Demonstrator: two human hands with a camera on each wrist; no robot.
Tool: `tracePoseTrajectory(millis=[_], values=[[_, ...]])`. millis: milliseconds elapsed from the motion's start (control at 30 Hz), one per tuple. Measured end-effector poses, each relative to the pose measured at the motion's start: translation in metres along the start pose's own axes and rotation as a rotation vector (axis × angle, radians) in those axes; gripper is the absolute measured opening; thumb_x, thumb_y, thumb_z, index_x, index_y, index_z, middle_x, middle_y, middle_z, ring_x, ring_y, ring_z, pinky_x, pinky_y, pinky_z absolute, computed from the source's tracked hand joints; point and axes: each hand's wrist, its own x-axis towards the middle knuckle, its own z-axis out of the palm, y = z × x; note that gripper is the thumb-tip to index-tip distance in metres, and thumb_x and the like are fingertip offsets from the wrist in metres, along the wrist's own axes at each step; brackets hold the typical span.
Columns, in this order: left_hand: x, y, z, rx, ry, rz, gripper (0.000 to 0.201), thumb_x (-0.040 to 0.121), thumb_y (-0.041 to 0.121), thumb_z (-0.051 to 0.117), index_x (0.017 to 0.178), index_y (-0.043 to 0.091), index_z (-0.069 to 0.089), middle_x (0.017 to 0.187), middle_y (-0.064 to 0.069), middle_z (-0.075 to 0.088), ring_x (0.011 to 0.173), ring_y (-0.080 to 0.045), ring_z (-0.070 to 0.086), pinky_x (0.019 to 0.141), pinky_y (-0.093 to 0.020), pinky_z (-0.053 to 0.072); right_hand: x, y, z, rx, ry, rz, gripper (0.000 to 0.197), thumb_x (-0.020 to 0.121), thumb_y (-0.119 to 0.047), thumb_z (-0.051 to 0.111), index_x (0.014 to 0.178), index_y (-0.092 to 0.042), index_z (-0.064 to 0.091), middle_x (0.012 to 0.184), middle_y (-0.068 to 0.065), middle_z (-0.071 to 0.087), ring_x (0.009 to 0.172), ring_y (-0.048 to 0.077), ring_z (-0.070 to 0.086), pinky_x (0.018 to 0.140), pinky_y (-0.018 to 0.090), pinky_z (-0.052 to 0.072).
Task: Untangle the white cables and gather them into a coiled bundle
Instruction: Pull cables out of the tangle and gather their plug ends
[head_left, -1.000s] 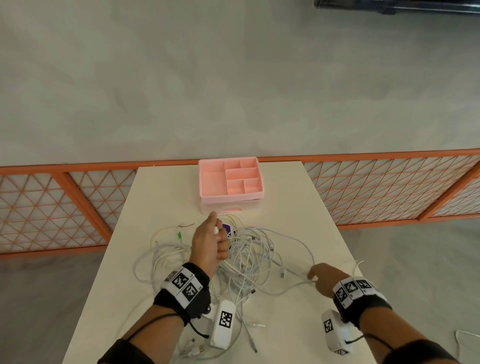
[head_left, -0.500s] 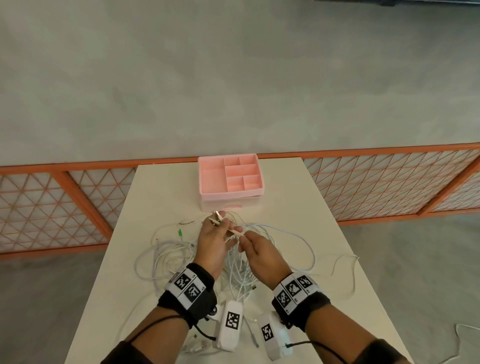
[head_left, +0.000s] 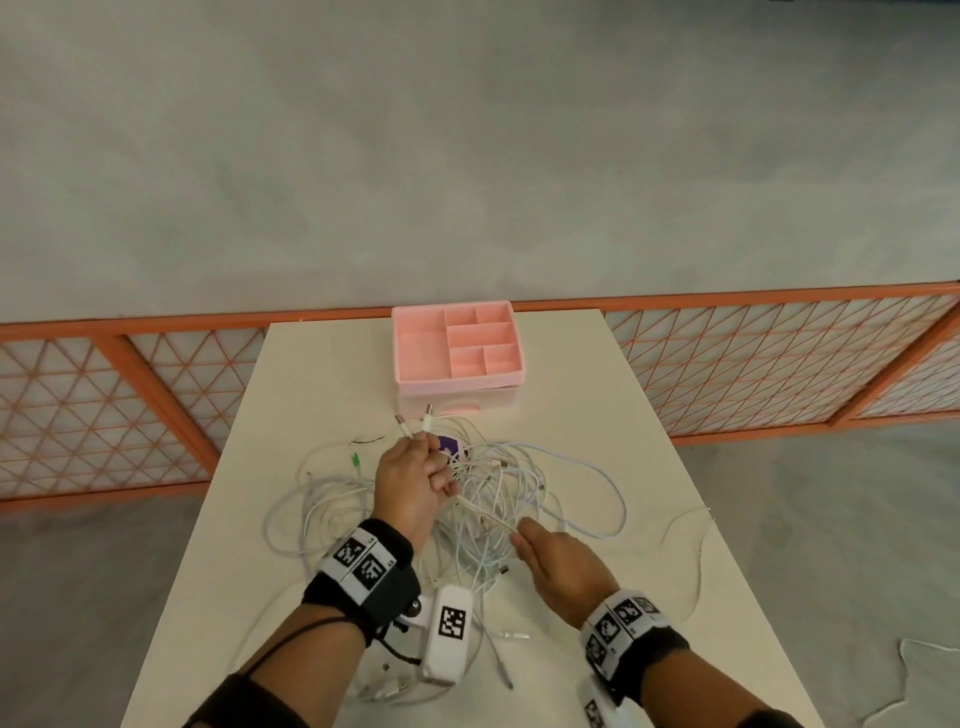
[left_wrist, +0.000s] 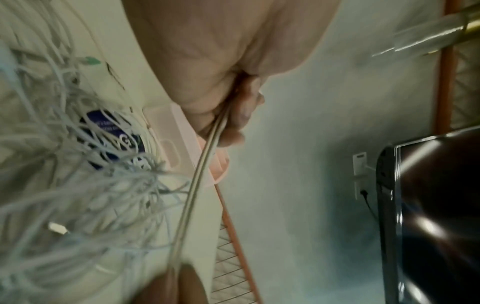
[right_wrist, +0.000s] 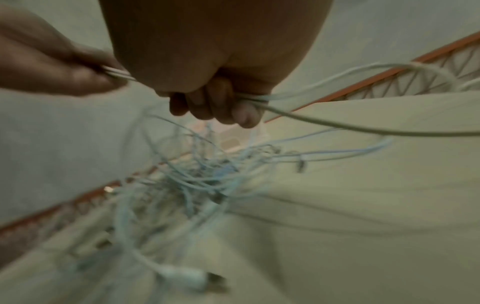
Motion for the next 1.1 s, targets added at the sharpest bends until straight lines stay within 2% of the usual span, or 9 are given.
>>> tracePoseTrajectory(millis=[167, 233, 300, 367, 433, 500, 600, 900, 1100], values=[[-0.006, -0.02, -0.006, 0.294, -0.084, -0.04, 0.029, 0.108, 0.016, 0.035, 0.085, 0.01, 0.051, 0.051, 0.007, 0.037, 0.042, -0.008, 0.03, 0.041, -0.021, 0.027, -0.018, 0.051, -0.007, -0.016, -0.165, 0.209, 0.045, 0.098, -0.061, 0.02, 0.095, -0.027, 0.051, 0.096, -0.002, 0.067, 0.091, 0.025, 0.062, 0.086, 0.038, 0.047], [-0.01, -0.035, -0.01, 0.439, -0.155, -0.047, 0.029, 0.108, 0.018, 0.035, 0.086, 0.009, 0.051, 0.052, 0.008, 0.037, 0.043, -0.008, 0.03, 0.042, -0.021, 0.026, -0.021, 0.067, -0.004, 0.058, -0.258, 0.36, 0.029, 0.096, -0.05, 0.04, 0.081, -0.036, 0.061, 0.089, -0.011, 0.065, 0.094, 0.021, 0.062, 0.095, 0.037, 0.047], [-0.012, -0.046, -0.016, 0.531, -0.188, -0.044, 0.029, 0.108, 0.018, 0.035, 0.087, 0.007, 0.051, 0.053, 0.007, 0.038, 0.043, -0.008, 0.031, 0.043, -0.022, 0.026, -0.02, 0.075, 0.0, 0.131, -0.294, 0.469, 0.033, 0.087, -0.035, 0.046, 0.061, -0.034, 0.067, 0.079, -0.013, 0.067, 0.09, 0.018, 0.063, 0.097, 0.037, 0.047], [-0.011, -0.052, -0.022, 0.567, -0.168, -0.047, 0.03, 0.108, 0.017, 0.035, 0.085, 0.007, 0.051, 0.051, 0.008, 0.038, 0.043, -0.008, 0.032, 0.047, -0.024, 0.025, -0.013, 0.073, 0.004, 0.169, -0.248, 0.512, 0.033, 0.08, -0.037, 0.043, 0.059, -0.033, 0.069, 0.083, -0.011, 0.07, 0.091, 0.019, 0.064, 0.097, 0.038, 0.047], [-0.008, -0.055, -0.031, 0.585, -0.137, -0.037, 0.032, 0.108, 0.018, 0.035, 0.084, 0.006, 0.052, 0.05, 0.009, 0.039, 0.043, -0.009, 0.033, 0.049, -0.026, 0.026, -0.003, 0.059, 0.007, 0.151, -0.178, 0.513, 0.034, 0.085, -0.043, 0.038, 0.074, -0.03, 0.068, 0.094, -0.008, 0.068, 0.095, 0.02, 0.062, 0.097, 0.037, 0.045], [-0.006, -0.054, -0.039, 0.604, -0.115, -0.011, 0.032, 0.108, 0.018, 0.035, 0.084, 0.006, 0.053, 0.051, 0.008, 0.039, 0.043, -0.009, 0.034, 0.05, -0.026, 0.029, 0.008, 0.043, 0.012, 0.077, -0.154, 0.478, 0.034, 0.099, -0.041, 0.036, 0.085, -0.021, 0.061, 0.098, -0.001, 0.064, 0.094, 0.021, 0.06, 0.088, 0.032, 0.044], [-0.007, -0.05, -0.046, 0.604, -0.096, 0.019, 0.031, 0.108, 0.016, 0.035, 0.084, 0.005, 0.052, 0.051, 0.007, 0.038, 0.043, -0.009, 0.035, 0.047, -0.024, 0.032, 0.027, 0.021, 0.027, 0.014, -0.182, 0.416, 0.024, 0.099, -0.031, 0.042, 0.088, -0.014, 0.055, 0.098, 0.007, 0.064, 0.096, 0.026, 0.062, 0.072, 0.027, 0.039], [-0.02, -0.041, -0.05, 0.506, -0.097, 0.016, 0.03, 0.108, 0.013, 0.034, 0.086, 0.003, 0.053, 0.053, 0.003, 0.037, 0.041, -0.008, 0.034, 0.044, -0.024, 0.036, 0.049, 0.005, 0.053, 0.037, -0.147, 0.562, 0.031, 0.086, -0.03, 0.068, 0.108, -0.008, 0.064, 0.11, 0.008, 0.068, 0.103, 0.024, 0.065, 0.075, 0.025, 0.047], [-0.015, -0.037, -0.048, 0.46, -0.072, 0.008, 0.03, 0.108, 0.013, 0.035, 0.087, 0.003, 0.055, 0.053, 0.004, 0.041, 0.042, -0.008, 0.034, 0.043, -0.023, 0.035, 0.049, 0.006, 0.034, 0.138, -0.184, 0.462, 0.009, 0.079, -0.015, 0.067, 0.073, -0.02, 0.061, 0.083, 0.0, 0.069, 0.077, 0.014, 0.065, 0.073, 0.028, 0.054]])
